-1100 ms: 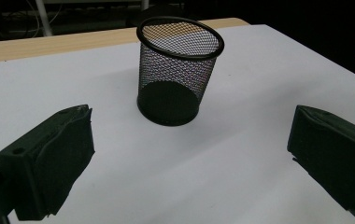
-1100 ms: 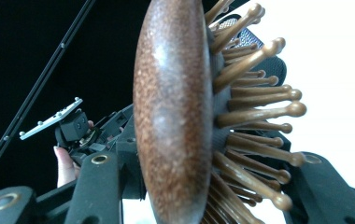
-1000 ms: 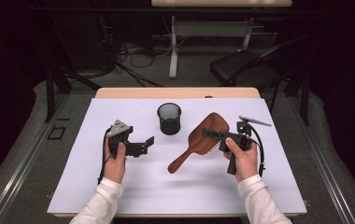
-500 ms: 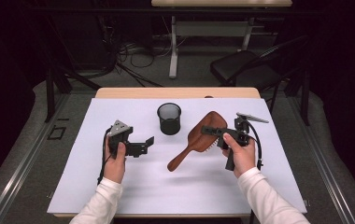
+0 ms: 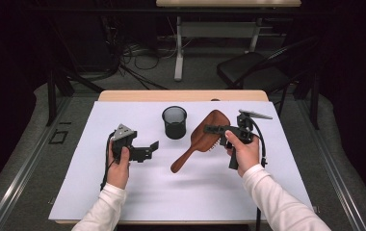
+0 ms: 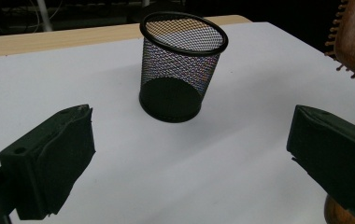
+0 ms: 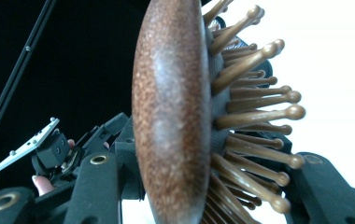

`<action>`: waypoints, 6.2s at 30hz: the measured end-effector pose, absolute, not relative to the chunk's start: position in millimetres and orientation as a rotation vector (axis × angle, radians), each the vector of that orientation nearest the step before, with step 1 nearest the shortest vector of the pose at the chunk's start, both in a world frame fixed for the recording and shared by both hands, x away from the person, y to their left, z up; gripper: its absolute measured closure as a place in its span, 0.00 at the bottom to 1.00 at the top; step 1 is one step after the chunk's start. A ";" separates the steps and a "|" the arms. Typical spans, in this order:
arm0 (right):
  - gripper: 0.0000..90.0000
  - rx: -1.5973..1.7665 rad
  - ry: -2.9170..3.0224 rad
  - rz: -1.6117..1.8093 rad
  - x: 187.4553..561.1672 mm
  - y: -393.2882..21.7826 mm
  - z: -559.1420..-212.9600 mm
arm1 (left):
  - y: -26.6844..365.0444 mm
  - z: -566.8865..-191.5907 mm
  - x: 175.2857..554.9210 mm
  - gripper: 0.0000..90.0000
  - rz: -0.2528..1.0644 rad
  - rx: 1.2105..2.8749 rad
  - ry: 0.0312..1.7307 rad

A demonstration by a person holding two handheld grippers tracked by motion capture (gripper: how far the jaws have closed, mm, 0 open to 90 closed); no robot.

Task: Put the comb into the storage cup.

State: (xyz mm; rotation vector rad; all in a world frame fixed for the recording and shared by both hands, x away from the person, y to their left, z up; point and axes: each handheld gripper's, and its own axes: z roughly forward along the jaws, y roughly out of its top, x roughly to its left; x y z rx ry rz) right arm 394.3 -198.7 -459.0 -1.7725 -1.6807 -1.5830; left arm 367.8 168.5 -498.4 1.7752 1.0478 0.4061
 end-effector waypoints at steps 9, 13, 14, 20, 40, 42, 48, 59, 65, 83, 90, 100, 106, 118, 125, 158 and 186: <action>0.53 -1.809 -1.687 -1.580 404.7 -199.4 -451.4 | 168.5 -499.1 368.1 0.01 0.404 1.776 1.049; 0.53 -1.825 -1.676 -1.571 409.2 -200.1 -448.1 | 168.9 -499.4 368.4 0.01 0.404 1.777 1.046; 0.53 -1.828 -1.673 -1.586 410.5 -199.9 -447.9 | 168.9 -499.5 368.4 0.01 0.403 1.777 1.048; 0.53 -1.837 -1.669 -1.599 416.2 -197.7 -440.5 | 169.1 -499.9 368.8 0.01 0.403 1.777 1.050; 0.53 -1.912 -1.685 -1.631 440.9 -193.9 -418.9 | 171.3 -499.7 369.1 0.02 0.400 1.760 1.059; 0.53 -1.917 -1.682 -1.637 443.2 -193.1 -416.0 | 171.7 -499.7 369.2 0.02 0.401 1.760 1.061; 0.53 -1.937 -1.687 -1.646 449.1 -190.0 -409.9 | 171.5 -500.2 369.5 0.02 0.398 1.761 1.060; 0.53 -1.965 -1.677 -1.676 456.8 -185.7 -400.4 | 172.9 -499.9 369.7 0.02 0.399 1.756 1.064; 0.53 -1.994 -1.692 -1.684 460.3 -184.1 -395.1 | 173.1 -500.2 370.0 0.02 0.399 1.759 1.065; 0.53 -2.046 -1.696 -1.732 470.0 -169.5 -383.7 | 174.2 -501.0 370.8 0.02 0.400 1.755 1.071; 0.53 -2.086 -1.712 -1.742 472.7 -165.8 -382.8 | 173.9 -501.7 371.1 0.02 0.399 1.757 1.070; 0.53 -2.145 -1.692 -1.763 477.9 -162.5 -383.0 | 175.7 -501.4 371.4 0.02 0.397 1.754 1.075; 0.53 -2.176 -1.692 -1.772 480.9 -162.9 -385.0 | 176.2 -501.5 371.8 0.02 0.398 1.751 1.079; 0.52 -2.232 -1.691 -1.763 485.9 -159.2 -389.9 | 177.9 -501.8 372.6 0.02 0.394 1.741 1.084; 0.52 -2.240 -1.712 -1.760 487.7 -153.4 -391.8 | 178.9 -501.8 372.8 0.02 0.393 1.737 1.085; 0.52 -2.210 -1.869 -1.726 492.5 -120.4 -410.8 | 182.1 -501.3 373.2 0.02 0.394 1.728 1.091; 0.52 -2.220 -1.880 -1.673 499.5 -112.8 -431.9 | 181.9 -504.0 374.8 0.02 0.387 1.741 1.096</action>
